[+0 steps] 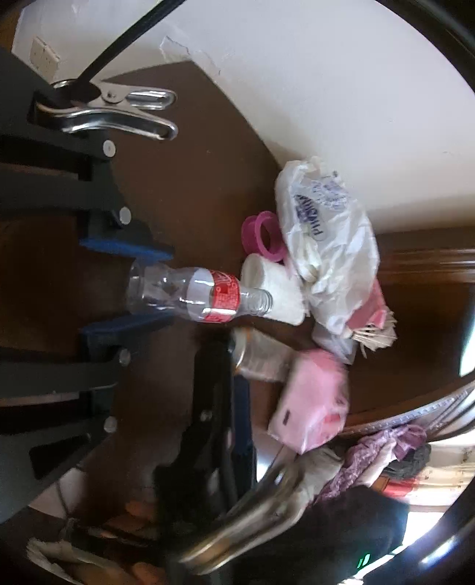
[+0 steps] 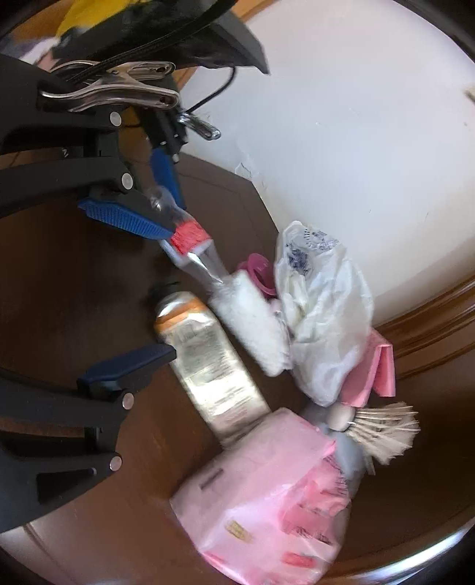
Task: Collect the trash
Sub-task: 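Carry the clear bottle in the left gripper down over the red bin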
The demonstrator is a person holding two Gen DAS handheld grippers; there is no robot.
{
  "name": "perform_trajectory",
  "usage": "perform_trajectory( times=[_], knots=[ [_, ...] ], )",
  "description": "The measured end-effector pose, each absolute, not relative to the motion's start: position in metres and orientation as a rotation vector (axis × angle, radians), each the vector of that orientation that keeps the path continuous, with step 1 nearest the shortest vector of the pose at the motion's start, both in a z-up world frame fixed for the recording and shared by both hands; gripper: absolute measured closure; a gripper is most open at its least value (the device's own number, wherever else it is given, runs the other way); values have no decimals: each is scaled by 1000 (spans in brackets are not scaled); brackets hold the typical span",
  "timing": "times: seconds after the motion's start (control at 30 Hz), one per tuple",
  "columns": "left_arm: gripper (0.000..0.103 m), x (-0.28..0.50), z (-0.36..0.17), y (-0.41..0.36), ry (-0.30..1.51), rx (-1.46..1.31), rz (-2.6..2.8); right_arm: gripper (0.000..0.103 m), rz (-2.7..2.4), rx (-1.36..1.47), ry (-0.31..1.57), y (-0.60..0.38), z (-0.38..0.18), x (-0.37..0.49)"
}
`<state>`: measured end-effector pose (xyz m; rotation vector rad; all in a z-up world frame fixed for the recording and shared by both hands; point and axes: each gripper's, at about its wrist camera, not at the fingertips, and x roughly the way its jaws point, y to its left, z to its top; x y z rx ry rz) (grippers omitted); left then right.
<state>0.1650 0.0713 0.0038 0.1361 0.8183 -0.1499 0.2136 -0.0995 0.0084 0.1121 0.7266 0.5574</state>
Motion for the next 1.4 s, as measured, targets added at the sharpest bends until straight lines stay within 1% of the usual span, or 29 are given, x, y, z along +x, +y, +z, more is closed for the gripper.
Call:
perform_trajectory(
  times=[0.2,0.43,0.57,0.6,0.7,0.73,0.8,1.03,1.4],
  knots=[
    [73,130,24,67,703,135,-136,41,632,236,768,-109,7,219],
    [73,115,25,63,688,107,-195,41,870,520,790,-126,4,221],
    [73,112,31,59,659,41,-228,42,851,504,816,-121,1,218],
    [73,111,32,58,657,29,-251,43,867,525,819,-122,-1,218],
    [73,107,32,48,654,36,-264,62,896,595,806,-126,-3,220],
    [73,107,32,45,654,33,-269,66,901,620,790,-130,-3,219],
    [73,104,33,41,649,28,-277,68,911,663,772,-135,-4,217],
    [73,97,36,8,636,-1,-298,69,875,635,697,-174,15,186],
    [73,89,31,-40,624,-24,-328,69,851,618,656,-231,19,157]
  ],
)
